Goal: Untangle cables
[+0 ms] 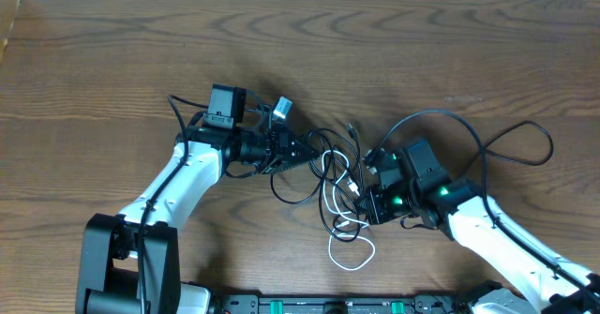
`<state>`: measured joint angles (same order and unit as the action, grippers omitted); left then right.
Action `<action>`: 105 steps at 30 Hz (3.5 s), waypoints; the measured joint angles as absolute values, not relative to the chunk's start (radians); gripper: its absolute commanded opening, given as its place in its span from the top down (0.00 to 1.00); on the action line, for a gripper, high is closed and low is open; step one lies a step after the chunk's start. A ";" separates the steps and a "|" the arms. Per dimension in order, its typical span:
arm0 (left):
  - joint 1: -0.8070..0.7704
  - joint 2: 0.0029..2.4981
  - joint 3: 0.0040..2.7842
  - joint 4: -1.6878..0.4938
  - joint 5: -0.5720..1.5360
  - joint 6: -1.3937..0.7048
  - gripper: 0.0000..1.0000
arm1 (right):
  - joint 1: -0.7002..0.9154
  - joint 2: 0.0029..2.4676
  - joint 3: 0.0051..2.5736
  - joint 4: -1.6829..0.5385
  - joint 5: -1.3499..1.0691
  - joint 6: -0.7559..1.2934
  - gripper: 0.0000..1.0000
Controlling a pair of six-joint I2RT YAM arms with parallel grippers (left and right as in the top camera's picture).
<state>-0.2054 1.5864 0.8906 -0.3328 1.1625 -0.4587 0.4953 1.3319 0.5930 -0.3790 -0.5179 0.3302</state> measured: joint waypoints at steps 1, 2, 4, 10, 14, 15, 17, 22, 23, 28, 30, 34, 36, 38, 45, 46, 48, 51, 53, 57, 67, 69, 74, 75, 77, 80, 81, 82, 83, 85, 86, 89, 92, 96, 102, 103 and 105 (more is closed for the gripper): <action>-0.205 1.586 0.891 -0.333 1.164 -0.453 0.92 | 0.495 1.332 0.577 -0.360 -0.517 0.346 0.84; -0.205 1.586 0.891 -0.332 1.166 -0.448 0.92 | 0.495 1.332 0.557 -0.336 -0.516 0.373 0.75; -0.205 1.586 0.891 -0.333 1.166 -0.440 0.92 | 0.495 1.332 0.532 -0.310 -0.516 0.400 0.68; -0.205 1.586 0.891 -0.341 1.172 -0.387 0.92 | 0.493 1.328 0.535 -0.330 -0.552 0.416 0.58; -0.205 1.586 0.891 -0.372 1.172 -0.308 0.92 | 0.492 1.303 0.646 -0.489 -0.595 0.381 0.60; -0.205 1.586 0.891 -0.377 1.173 -0.287 0.92 | 0.492 1.296 0.669 -0.514 -0.599 0.368 0.59; -0.205 1.586 0.891 -0.386 1.173 -0.248 0.92 | 0.492 1.281 0.731 -0.567 -0.609 0.333 0.59; -0.205 1.586 0.891 -0.389 1.173 -0.183 0.92 | 0.492 1.267 0.797 -0.559 -0.601 0.246 0.71; -0.205 1.586 0.891 -0.389 1.173 -0.177 0.92 | 0.492 1.267 0.797 -0.550 -0.586 0.236 0.73; -0.205 1.586 0.891 -0.391 1.173 -0.157 0.92 | 0.492 1.299 0.797 -0.454 -0.513 0.211 0.75; -0.205 1.586 0.891 -0.393 1.173 -0.155 0.92 | 0.492 1.335 0.797 -0.396 -0.499 0.204 0.75; -0.205 1.586 0.891 -0.393 1.173 -0.153 0.93 | 0.492 1.410 0.797 -0.305 -0.482 0.198 0.74; -0.205 1.586 0.891 -0.395 1.173 -0.152 0.92 | 0.492 1.443 0.797 -0.275 -0.476 0.192 0.73; -0.205 1.586 0.891 -0.400 1.173 -0.152 0.92 | 0.492 1.467 0.797 -0.242 -0.464 0.189 0.73; -0.205 1.586 0.891 -0.402 1.173 -0.152 0.92 | 0.493 1.476 0.797 -0.223 -0.424 0.181 0.73; -0.205 1.586 0.891 -0.403 1.173 -0.152 0.92 | 0.495 1.476 0.797 -0.228 -0.421 0.179 0.73; -0.205 1.586 0.891 -0.403 1.173 -0.152 0.92 | 0.500 1.477 0.797 -0.239 -0.415 0.178 0.73; -0.205 1.586 0.891 -0.403 1.173 -0.152 0.92 | 0.516 1.480 0.797 -0.242 -0.409 0.178 0.72; -0.205 1.586 0.891 -0.403 1.173 -0.152 0.92 | 0.527 1.487 0.797 -0.242 -0.408 0.178 0.71; -0.205 1.586 0.891 -0.404 1.173 -0.152 0.92 | 0.545 1.530 0.797 -0.236 -0.399 0.178 0.71; -0.205 1.586 0.891 -0.404 1.173 -0.152 0.92 | 0.553 1.573 0.797 -0.178 -0.379 0.176 0.99; -0.205 1.586 0.891 -0.404 1.173 -0.152 0.92 | 0.550 1.571 0.797 -0.178 -0.391 0.175 0.99; -0.205 1.586 0.891 -0.410 1.164 -0.152 0.92 | 0.510 1.488 0.797 -0.206 -0.452 0.187 0.99; -0.205 1.586 0.891 -0.418 1.155 -0.152 0.92 | 0.499 1.453 0.797 -0.214 -0.464 0.191 0.99; -0.205 1.586 0.891 -0.442 1.123 -0.153 0.92 | 0.482 1.365 0.797 -0.238 -0.485 0.198 0.99; -0.205 1.586 0.891 -0.476 1.079 -0.152 0.92 | 0.472 1.240 0.797 -0.268 -0.503 0.203 0.99; -0.205 1.586 0.891 -0.486 1.065 -0.153 0.92 | 0.471 1.200 0.797 -0.276 -0.507 0.204 0.99; -0.205 1.586 0.891 -0.494 1.051 -0.153 0.92 | 0.469 1.163 0.797 -0.279 -0.511 0.205 0.99; -0.205 1.586 0.891 -0.500 1.037 -0.156 0.92 | 0.466 1.128 0.797 -0.280 -0.513 0.205 0.99; -0.205 1.586 0.891 -0.514 1.003 -0.164 0.92 | 0.458 1.042 0.797 -0.281 -0.516 0.205 0.99; -0.205 1.586 0.891 -0.517 0.991 -0.167 0.92 | 0.453 1.010 0.797 -0.282 -0.519 0.205 0.99; -0.205 1.586 0.891 -0.519 0.963 -0.180 0.92 | 0.438 0.916 0.797 -0.284 -0.521 0.205 0.99; -0.205 1.586 0.891 -0.519 0.950 -0.184 0.92 | 0.410 0.824 0.797 -0.284 -0.520 0.205 0.99; -0.205 1.586 0.891 -0.521 0.923 -0.187 0.92 | 0.367 0.723 0.797 -0.282 -0.521 0.205 0.99; -0.205 1.586 0.891 -0.537 0.868 -0.198 0.92 | 0.290 0.589 0.797 -0.257 -0.520 0.205 0.99; -0.205 1.586 0.891 -0.540 0.859 -0.199 0.92 | 0.281 0.577 0.797 -0.255 -0.518 0.205 0.99; -0.205 1.586 0.891 -0.548 0.832 -0.206 0.92 | 0.258 0.555 0.797 -0.256 -0.499 0.205 0.99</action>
